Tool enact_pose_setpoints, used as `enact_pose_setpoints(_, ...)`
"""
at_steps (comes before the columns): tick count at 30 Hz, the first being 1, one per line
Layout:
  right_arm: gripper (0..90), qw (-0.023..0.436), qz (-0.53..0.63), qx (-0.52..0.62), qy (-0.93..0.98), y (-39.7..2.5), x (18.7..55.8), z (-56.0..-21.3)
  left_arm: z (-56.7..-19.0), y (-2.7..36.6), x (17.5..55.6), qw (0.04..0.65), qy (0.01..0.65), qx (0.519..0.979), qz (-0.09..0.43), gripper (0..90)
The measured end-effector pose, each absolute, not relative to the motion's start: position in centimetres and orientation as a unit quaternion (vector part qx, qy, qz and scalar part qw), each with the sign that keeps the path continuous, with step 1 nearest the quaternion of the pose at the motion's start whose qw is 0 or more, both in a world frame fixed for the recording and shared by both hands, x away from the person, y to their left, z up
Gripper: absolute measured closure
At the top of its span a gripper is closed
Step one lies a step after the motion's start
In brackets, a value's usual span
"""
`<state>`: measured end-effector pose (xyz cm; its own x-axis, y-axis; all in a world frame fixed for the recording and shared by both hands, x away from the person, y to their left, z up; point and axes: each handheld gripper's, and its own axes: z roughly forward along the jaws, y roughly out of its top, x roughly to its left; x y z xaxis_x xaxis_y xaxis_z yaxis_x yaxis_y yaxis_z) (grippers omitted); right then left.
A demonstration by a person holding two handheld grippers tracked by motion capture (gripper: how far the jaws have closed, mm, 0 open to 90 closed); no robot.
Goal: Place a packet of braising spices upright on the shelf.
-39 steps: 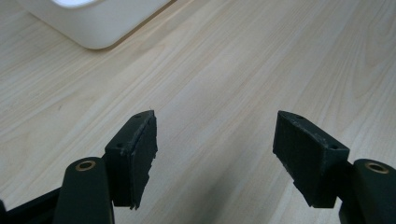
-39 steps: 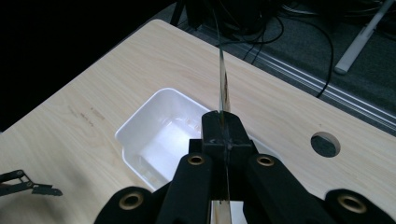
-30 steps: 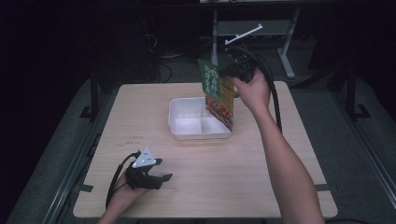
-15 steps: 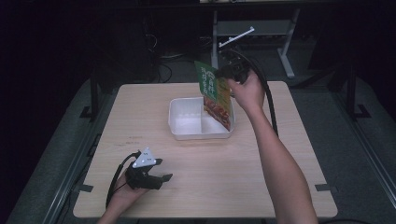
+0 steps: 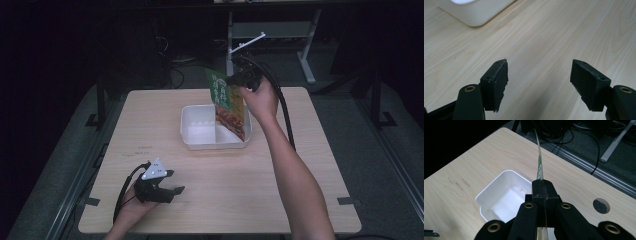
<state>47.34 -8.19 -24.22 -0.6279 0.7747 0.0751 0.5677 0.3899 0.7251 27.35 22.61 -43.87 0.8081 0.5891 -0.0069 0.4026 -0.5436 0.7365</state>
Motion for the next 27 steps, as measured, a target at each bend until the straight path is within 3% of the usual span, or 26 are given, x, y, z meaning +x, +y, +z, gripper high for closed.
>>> enact_pose_setpoints(27,89.5,0.146,0.379,0.423,0.810,-8.9,47.7,-25.5,-43.9,22.5,27.3,0.383,0.284,0.871,0.120,29.8)
